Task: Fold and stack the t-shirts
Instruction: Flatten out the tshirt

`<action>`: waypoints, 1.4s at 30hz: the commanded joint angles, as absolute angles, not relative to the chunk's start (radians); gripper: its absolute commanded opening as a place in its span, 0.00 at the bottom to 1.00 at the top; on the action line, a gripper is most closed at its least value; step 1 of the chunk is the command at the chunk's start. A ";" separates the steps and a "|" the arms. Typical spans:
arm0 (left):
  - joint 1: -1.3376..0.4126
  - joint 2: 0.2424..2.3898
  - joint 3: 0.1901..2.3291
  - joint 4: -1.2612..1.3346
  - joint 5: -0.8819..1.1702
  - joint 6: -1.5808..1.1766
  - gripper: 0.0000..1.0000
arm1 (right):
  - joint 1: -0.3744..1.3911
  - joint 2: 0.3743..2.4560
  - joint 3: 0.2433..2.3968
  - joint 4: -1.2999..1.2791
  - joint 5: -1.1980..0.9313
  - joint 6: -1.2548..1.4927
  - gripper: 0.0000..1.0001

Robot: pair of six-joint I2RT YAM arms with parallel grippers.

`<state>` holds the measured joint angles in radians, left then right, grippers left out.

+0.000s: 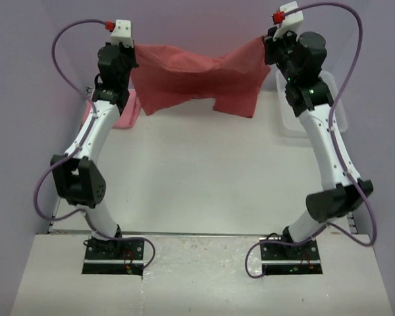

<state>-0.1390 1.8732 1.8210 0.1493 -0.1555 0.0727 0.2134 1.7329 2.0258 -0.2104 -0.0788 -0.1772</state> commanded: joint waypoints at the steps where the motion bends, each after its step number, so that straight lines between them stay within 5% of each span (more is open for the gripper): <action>1: -0.201 1.553 1.641 0.239 -0.216 0.098 0.00 | 0.308 1.414 1.869 -0.120 0.021 -0.228 0.00; 6: -0.416 1.110 1.346 0.113 -0.369 0.025 0.00 | 0.586 1.027 1.547 -0.133 0.230 -0.221 0.00; 11: -0.616 0.834 1.278 -0.159 -0.480 -0.133 0.00 | 0.994 0.755 1.471 -0.334 0.532 -0.149 0.00; 16: -0.627 0.723 1.370 -0.377 -0.388 -0.215 0.00 | 1.271 0.756 1.595 -0.478 0.780 -0.152 0.00; 19: -0.624 0.716 1.414 -0.414 -0.429 -0.192 0.00 | 1.393 0.811 1.589 -0.276 0.932 -0.328 0.00; 21: -0.624 0.759 1.405 -0.394 -0.472 -0.161 0.00 | 1.385 0.862 1.559 -0.160 0.917 -0.466 0.00; 25: -0.627 0.935 1.362 -0.232 -0.514 -0.076 0.00 | 0.948 1.020 1.707 -0.257 0.617 -0.303 0.00; 29: -0.626 1.121 1.471 -0.121 -0.558 -0.022 0.00 | 0.780 1.241 1.840 -0.296 0.446 -0.278 0.00; 36: -0.626 1.241 1.588 -0.080 -0.511 0.074 0.00 | 0.727 1.387 1.974 -0.287 0.390 -0.317 0.00; 42: -0.626 1.278 1.762 -0.060 -0.523 0.184 0.00 | 0.727 1.509 2.330 -0.373 0.382 -0.400 0.00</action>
